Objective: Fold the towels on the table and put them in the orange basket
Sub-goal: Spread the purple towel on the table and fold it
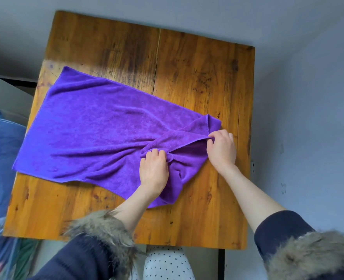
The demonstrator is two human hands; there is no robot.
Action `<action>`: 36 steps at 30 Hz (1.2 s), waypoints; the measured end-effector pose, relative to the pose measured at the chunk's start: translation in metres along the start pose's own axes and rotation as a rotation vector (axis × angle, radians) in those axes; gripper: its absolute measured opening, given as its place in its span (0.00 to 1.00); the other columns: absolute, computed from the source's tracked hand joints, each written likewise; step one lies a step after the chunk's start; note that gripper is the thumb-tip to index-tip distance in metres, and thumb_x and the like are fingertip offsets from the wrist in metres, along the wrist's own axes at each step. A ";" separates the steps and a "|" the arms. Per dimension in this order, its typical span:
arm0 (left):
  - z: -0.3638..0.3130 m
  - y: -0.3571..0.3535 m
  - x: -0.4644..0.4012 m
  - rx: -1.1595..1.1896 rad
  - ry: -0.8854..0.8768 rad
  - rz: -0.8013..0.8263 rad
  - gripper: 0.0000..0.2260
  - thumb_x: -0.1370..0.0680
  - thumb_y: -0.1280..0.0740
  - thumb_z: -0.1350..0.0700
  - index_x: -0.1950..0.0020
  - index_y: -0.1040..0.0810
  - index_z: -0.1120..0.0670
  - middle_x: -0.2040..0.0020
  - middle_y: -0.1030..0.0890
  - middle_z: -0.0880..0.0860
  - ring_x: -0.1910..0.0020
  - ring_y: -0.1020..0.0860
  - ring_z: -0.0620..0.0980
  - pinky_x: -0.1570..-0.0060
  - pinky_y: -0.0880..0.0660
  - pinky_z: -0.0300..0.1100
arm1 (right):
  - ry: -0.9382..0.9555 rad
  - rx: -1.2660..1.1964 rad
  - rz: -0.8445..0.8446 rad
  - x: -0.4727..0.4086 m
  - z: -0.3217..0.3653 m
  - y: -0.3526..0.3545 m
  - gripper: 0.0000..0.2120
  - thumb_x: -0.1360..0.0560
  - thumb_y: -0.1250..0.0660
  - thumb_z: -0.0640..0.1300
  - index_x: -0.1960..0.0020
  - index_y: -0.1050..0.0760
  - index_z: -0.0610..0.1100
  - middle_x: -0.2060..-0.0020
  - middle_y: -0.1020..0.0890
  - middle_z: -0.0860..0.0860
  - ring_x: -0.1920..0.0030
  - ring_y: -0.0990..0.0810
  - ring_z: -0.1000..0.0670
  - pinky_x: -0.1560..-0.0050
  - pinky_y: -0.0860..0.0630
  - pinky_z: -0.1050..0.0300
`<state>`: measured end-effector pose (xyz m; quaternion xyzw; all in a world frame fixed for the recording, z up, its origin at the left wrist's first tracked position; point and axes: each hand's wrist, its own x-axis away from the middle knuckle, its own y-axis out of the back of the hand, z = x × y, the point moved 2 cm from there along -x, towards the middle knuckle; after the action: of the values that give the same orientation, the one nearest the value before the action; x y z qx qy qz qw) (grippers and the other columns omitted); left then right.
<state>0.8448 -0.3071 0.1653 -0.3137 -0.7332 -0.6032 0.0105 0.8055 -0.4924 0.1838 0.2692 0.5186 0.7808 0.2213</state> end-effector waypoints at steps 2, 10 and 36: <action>0.008 0.004 0.000 0.114 0.009 -0.043 0.07 0.22 0.43 0.60 0.50 0.26 0.58 0.50 0.22 0.57 0.48 0.26 0.60 0.54 0.34 0.49 | -0.047 -0.105 0.013 0.000 0.000 0.003 0.09 0.22 0.40 0.41 0.46 0.23 0.40 0.47 0.22 0.46 0.46 0.27 0.47 0.49 0.28 0.56; 0.000 -0.001 0.008 -0.061 -0.018 0.016 0.19 0.25 0.36 0.43 0.42 0.30 0.55 0.43 0.29 0.54 0.43 0.32 0.56 0.49 0.34 0.46 | -0.045 -0.308 -0.019 -0.006 0.017 0.023 0.06 0.23 0.38 0.42 0.50 0.23 0.41 0.52 0.22 0.48 0.50 0.24 0.49 0.52 0.28 0.58; 0.034 0.164 0.036 1.415 0.071 0.758 0.04 0.20 0.40 0.59 0.55 0.32 0.55 0.67 0.28 0.50 0.76 0.24 0.47 0.74 0.24 0.40 | -0.413 -0.819 -0.222 -0.038 0.026 0.122 0.11 0.21 0.39 0.46 0.46 0.24 0.40 0.56 0.22 0.47 0.54 0.25 0.50 0.62 0.30 0.65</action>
<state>0.9055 -0.2480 0.3141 -0.4410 -0.7844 0.0394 0.4344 0.8428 -0.5428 0.2985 0.2526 0.1387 0.8228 0.4899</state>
